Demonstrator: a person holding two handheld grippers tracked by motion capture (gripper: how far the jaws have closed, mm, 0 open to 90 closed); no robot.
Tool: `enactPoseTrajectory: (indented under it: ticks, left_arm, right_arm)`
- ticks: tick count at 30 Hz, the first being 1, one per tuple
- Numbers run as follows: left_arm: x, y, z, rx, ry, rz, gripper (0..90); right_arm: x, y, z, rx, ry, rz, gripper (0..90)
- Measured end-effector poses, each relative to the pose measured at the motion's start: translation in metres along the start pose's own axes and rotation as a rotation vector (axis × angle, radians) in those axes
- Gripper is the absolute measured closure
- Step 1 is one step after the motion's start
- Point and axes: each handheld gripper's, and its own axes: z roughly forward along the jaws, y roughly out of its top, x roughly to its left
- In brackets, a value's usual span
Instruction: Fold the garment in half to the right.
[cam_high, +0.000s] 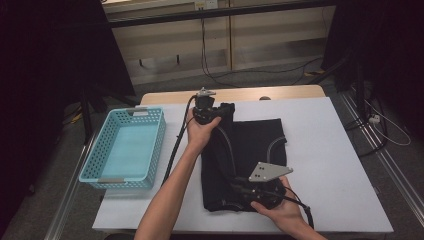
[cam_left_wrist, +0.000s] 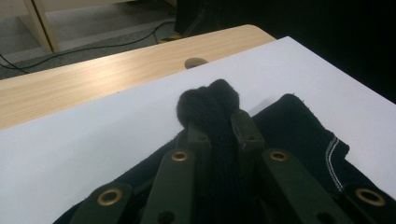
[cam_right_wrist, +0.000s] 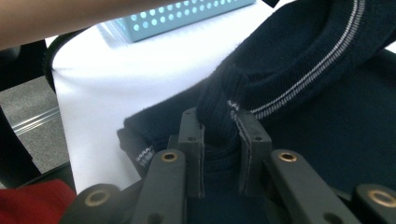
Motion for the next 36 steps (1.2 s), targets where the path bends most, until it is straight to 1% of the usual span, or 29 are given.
enactPoseTrajectory:
  ticks: [3,7,8,9,10,11,14,16,18,21,23,26,27,28,32,33,36]
  left_arm:
    - [-0.004,-0.002,0.007,0.011,0.006,0.004,81.1]
    - [-0.010,-0.004,0.016,0.010,-0.003,0.010,81.1]
    - [-0.011,-0.004,0.018,0.011,-0.006,0.013,81.1]
    - [-0.013,-0.004,0.020,0.006,-0.006,0.007,81.1]
    - [-0.013,-0.004,0.021,0.012,-0.014,0.011,81.1]
    - [-0.014,-0.003,0.023,0.015,-0.008,0.019,81.1]
    - [-0.019,-0.001,0.027,0.012,-0.008,0.021,81.1]
    - [-0.022,-0.001,0.030,0.015,-0.014,0.047,81.1]
    - [-0.025,-0.001,0.034,0.008,-0.028,0.044,81.1]
    - [-0.030,-0.004,0.041,0.015,-0.036,0.049,81.1]
    - [-0.033,-0.006,0.045,0.026,-0.037,0.054,81.1]
    - [-0.037,-0.010,0.051,0.025,-0.051,0.053,81.0]
    - [-0.037,-0.010,0.051,0.025,-0.051,0.053,81.0]
    - [-0.039,-0.013,0.056,0.024,-0.053,0.051,80.9]
    - [-0.042,-0.015,0.063,0.031,-0.060,0.051,80.9]
    - [-0.043,-0.015,0.066,0.029,-0.056,0.052,80.9]
    - [-0.049,-0.015,0.070,0.038,-0.073,0.054,81.0]
  right_arm:
    - [-0.003,-0.005,-0.003,0.008,-0.011,0.008,75.1]
    - [-0.006,-0.011,-0.009,0.021,-0.022,0.017,75.0]
    - [-0.007,-0.012,-0.011,0.021,-0.024,0.022,75.1]
    - [-0.008,-0.013,-0.013,0.020,-0.025,0.027,75.0]
    - [-0.009,-0.013,-0.014,0.020,-0.025,0.032,75.0]
    - [-0.010,-0.013,-0.016,0.017,-0.028,0.035,75.0]
    - [-0.012,-0.014,-0.022,0.009,-0.037,0.040,75.0]
    - [-0.014,-0.015,-0.025,0.006,-0.042,0.045,75.0]
    - [-0.014,-0.018,-0.028,0.004,-0.042,0.060,75.0]
    - [-0.014,-0.020,-0.032,0.006,-0.047,0.066,75.1]
    - [-0.015,-0.024,-0.035,0.013,-0.053,0.069,75.1]
    - [-0.017,-0.030,-0.040,0.023,-0.066,0.074,75.0]
    - [-0.017,-0.032,-0.042,0.026,-0.070,0.075,75.1]
    - [-0.018,-0.034,-0.044,0.031,-0.077,0.072,75.1]
    - [-0.021,-0.042,-0.050,0.051,-0.096,0.070,75.0]
    - [-0.022,-0.043,-0.051,0.054,-0.098,0.073,75.0]
    - [-0.023,-0.045,-0.052,0.066,-0.094,0.071,75.0]
